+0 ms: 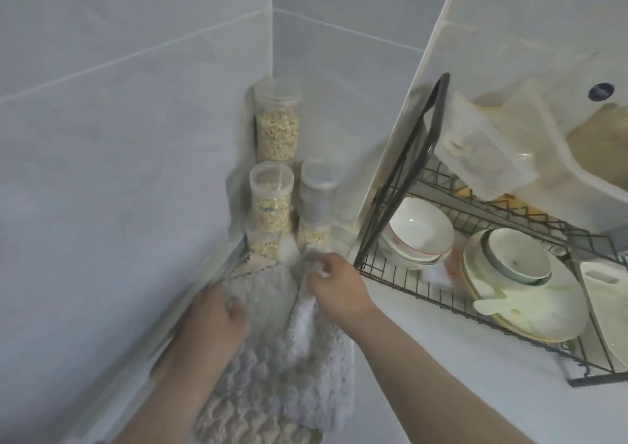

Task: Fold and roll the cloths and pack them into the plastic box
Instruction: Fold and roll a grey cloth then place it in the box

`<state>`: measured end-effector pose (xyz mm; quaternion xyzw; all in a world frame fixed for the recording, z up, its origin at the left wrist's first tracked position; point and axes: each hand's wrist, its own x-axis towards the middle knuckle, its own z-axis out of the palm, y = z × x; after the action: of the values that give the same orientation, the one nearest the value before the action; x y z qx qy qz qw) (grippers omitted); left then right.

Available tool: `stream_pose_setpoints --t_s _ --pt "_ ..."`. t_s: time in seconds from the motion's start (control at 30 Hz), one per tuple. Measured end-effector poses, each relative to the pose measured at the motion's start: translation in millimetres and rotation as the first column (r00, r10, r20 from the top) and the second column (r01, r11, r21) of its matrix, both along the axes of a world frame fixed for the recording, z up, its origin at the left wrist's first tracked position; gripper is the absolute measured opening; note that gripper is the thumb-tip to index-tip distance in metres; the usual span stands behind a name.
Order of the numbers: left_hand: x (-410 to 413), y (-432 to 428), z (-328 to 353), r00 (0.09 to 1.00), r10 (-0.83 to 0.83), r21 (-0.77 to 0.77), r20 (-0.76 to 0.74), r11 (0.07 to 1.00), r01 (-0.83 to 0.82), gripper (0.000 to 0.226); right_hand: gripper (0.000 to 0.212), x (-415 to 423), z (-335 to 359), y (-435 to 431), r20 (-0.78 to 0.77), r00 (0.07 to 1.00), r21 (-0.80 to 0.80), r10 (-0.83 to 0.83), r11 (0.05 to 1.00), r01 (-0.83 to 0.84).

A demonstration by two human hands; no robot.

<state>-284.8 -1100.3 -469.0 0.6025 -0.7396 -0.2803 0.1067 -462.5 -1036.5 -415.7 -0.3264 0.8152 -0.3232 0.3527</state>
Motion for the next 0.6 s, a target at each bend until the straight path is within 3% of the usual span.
stream_pose_setpoints --t_s 0.17,0.4,0.6 --pt "0 -6 -18 0.999 -0.042 -0.179 0.007 0.983 0.042 0.020 0.039 -3 -34 -16 -0.189 0.982 -0.045 0.014 0.999 -0.023" --pt "1 -4 -49 0.992 -0.118 -0.358 0.046 0.925 0.126 0.010 0.023 -6 -67 -22 -0.468 0.882 0.089 0.052 0.996 -0.011" --pt "-1 -8 -55 0.989 -0.063 -0.416 0.137 0.902 0.115 0.013 0.026 -4 -83 -12 -0.577 0.813 -0.033 0.076 0.993 -0.116"
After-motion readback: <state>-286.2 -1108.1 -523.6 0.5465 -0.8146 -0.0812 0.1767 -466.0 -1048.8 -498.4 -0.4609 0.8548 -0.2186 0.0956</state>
